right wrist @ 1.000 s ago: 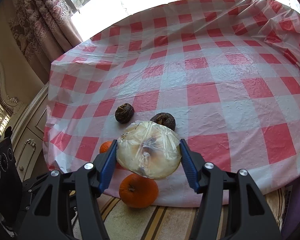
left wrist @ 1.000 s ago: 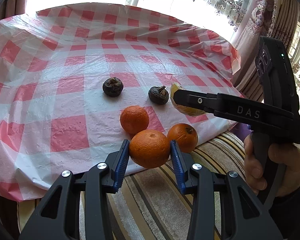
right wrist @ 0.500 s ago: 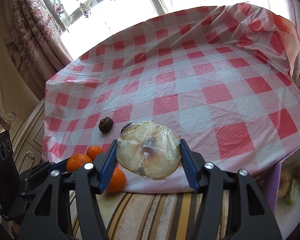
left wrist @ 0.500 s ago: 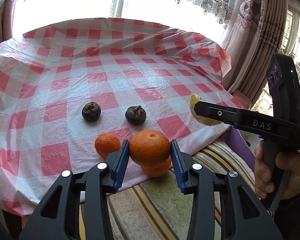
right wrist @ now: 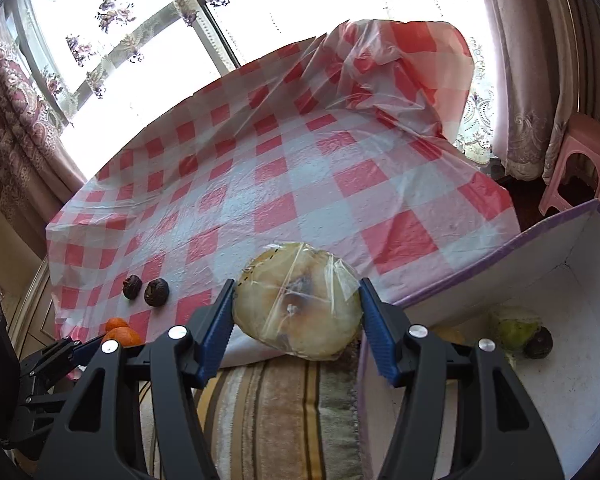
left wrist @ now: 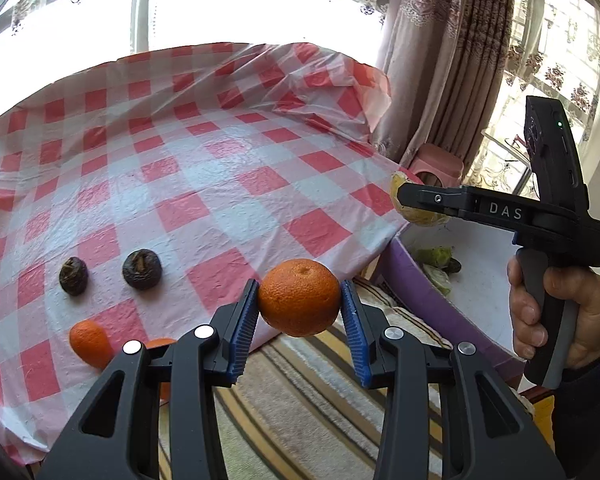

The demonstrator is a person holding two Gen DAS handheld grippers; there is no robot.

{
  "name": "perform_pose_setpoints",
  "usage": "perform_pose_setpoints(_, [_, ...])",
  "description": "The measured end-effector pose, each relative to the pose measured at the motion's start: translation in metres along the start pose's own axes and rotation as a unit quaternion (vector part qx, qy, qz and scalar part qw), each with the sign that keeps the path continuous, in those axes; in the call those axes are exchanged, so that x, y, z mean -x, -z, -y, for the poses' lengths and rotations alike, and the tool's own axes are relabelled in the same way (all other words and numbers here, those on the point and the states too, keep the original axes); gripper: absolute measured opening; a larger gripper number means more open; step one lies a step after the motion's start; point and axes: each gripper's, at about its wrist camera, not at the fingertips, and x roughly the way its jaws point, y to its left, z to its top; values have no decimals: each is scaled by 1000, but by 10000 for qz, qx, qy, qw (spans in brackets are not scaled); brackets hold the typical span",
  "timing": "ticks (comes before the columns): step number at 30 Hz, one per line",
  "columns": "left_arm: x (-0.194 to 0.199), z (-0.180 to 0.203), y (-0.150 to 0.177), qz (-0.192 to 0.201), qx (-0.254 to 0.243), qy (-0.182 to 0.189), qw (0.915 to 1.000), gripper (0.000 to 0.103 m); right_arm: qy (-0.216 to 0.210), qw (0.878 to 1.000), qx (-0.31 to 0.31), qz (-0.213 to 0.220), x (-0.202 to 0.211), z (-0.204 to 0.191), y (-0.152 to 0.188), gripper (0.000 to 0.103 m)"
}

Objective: Organize fruits
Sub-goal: 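Carry the orange and wrapped halved fruit into the white box and open both tools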

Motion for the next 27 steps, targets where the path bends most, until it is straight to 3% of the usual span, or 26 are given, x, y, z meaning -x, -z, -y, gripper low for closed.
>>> perform_pose_setpoints(10, [-44,78,-24,-172,-728,495,9960,39,866,9962,-106,-60,28,78,7,60])
perform_pose_setpoints(20, [-89,137,-29,-528,-1415,751,9857,39,1813,9767,578,-995,24,110,40,60])
perform_pose_setpoints(27, [-134,165,-18,-1199,-1850,889,9713,39,2137,9554,1099,-1719,1,118,58,60])
